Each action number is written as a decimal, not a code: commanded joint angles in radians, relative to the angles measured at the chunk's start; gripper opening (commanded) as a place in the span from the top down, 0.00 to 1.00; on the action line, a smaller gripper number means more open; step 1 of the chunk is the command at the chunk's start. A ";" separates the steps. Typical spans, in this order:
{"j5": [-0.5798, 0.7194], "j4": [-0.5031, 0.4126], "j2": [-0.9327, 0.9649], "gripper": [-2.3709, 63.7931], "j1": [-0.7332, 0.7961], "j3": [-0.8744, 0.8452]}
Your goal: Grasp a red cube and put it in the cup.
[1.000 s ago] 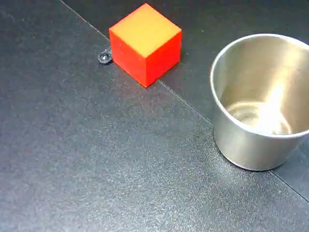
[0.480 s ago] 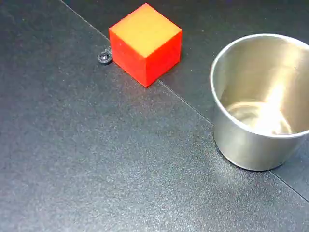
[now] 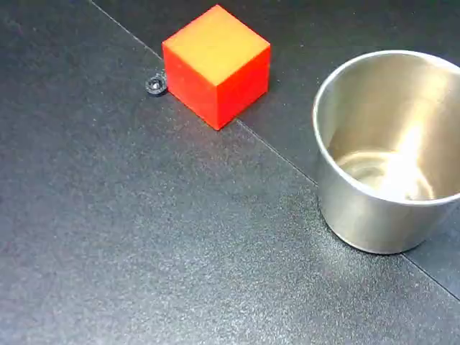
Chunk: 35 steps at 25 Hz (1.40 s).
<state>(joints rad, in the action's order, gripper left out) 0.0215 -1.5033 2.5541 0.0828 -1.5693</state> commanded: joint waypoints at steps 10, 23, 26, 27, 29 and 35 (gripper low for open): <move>0.008 0.015 -0.018 0.48 -0.081 0.021; 0.012 0.428 -0.594 0.48 -0.607 0.270; 0.012 0.437 -0.811 0.48 -0.597 0.436; 0.020 0.436 -0.887 0.48 -0.594 0.485; 0.057 0.436 -1.009 0.48 -0.592 0.557; 0.192 0.434 -1.226 0.48 -0.591 0.649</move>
<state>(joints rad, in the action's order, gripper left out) 0.1687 -1.0799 1.3545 -0.5170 -0.9710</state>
